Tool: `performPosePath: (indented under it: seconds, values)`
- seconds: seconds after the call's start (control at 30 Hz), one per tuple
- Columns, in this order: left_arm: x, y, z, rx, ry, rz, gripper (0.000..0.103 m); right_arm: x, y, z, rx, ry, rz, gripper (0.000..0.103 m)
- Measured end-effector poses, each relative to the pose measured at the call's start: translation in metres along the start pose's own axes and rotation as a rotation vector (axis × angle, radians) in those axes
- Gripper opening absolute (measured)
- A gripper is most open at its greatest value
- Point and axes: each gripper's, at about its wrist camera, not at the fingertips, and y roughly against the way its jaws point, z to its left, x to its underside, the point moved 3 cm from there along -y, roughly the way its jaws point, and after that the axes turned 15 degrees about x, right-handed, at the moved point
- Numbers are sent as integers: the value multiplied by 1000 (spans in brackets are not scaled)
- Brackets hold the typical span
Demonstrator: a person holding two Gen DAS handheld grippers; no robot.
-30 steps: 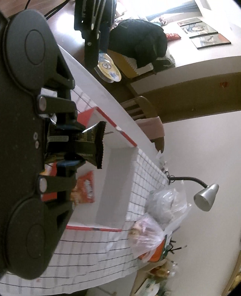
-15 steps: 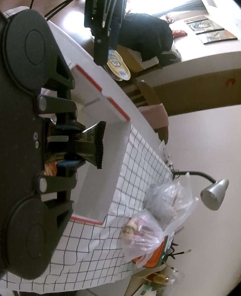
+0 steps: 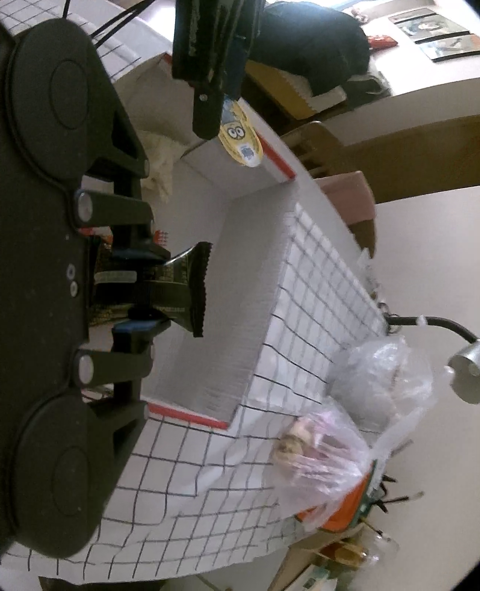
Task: Organize snacks
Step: 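Carry the yellow wrapper and chocolate bar with both grippers over the box, then open both grippers to drop the wrapper and chocolate bar into the box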
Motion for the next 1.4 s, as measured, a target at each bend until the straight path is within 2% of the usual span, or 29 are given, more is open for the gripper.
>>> performPosePath:
  seconds: [0.33, 0.57, 0.77, 0.97, 1.1, 1.4]
  values:
    - [6, -41, 11, -18, 33, 124, 51, 8, -35, 11, 2, 38, 101, 29]
    - [8, -55, 9, -45, 17, 172, 51, 10, -41, 11, -4, 47, 126, 32]
    - [7, -52, 10, -49, 38, 158, 51, 10, -43, 10, -23, 52, 128, 34]
    - [8, -37, 9, -39, 50, 111, 58, 9, -34, 7, -46, 39, 115, 41]
    - [7, -25, 4, -28, 28, 84, 58, 7, -19, 4, -56, 14, 89, 47]
    - [14, 18, -14, 20, -48, 2, 58, 13, 23, 3, -16, -40, 44, 56]
